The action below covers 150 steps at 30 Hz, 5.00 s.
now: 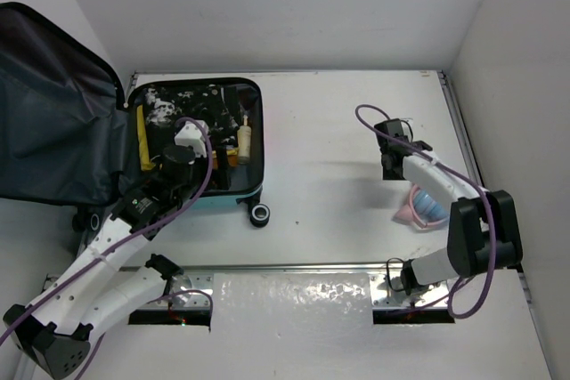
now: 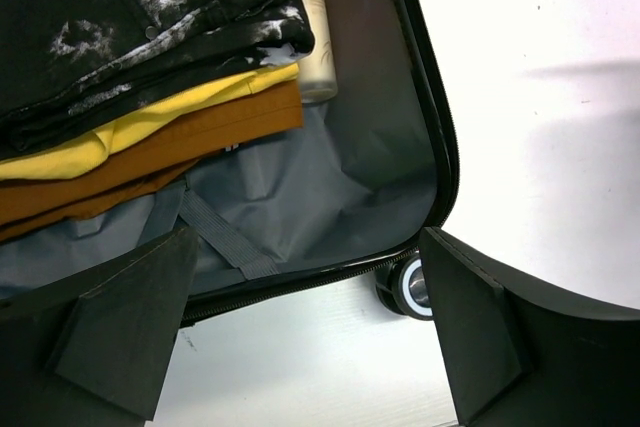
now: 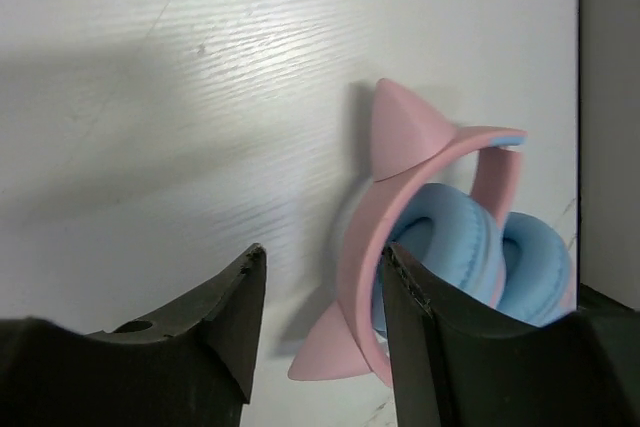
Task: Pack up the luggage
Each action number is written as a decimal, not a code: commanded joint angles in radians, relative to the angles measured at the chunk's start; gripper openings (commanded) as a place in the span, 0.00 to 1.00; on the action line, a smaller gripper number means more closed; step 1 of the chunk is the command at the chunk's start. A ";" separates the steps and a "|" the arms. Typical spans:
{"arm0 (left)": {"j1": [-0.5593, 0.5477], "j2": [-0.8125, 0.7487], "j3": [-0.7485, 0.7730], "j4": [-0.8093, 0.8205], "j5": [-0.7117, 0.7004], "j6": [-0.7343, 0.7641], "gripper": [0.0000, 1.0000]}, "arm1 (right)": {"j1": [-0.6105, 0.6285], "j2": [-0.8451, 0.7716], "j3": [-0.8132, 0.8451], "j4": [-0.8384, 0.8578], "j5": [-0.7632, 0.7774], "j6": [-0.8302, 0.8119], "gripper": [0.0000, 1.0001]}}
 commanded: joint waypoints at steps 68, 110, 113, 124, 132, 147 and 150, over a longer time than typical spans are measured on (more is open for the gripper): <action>0.176 0.425 1.268 -0.399 -1.127 -0.045 1.00 | 0.822 0.191 0.553 0.602 -0.500 -0.229 0.99; 0.912 0.261 0.828 -0.195 -0.015 -0.109 1.00 | 0.788 0.657 0.890 0.460 -0.949 0.232 0.39; 0.899 0.254 0.811 -0.190 -0.024 -0.103 1.00 | 0.789 0.839 1.084 0.333 -0.925 0.230 0.49; 0.808 0.309 0.980 -0.294 -0.287 -0.053 1.00 | 0.768 0.773 1.104 0.371 -0.940 0.149 0.72; 0.915 0.582 1.256 -0.390 -0.553 0.046 1.00 | 0.710 0.322 0.789 0.367 -0.945 0.020 0.99; 1.018 0.473 1.009 -0.196 -0.742 0.225 1.00 | 0.544 0.197 0.522 0.326 -0.978 -0.024 0.99; 1.018 0.423 1.022 -0.190 -0.751 0.233 1.00 | 0.542 0.223 0.537 0.322 -0.998 -0.023 0.99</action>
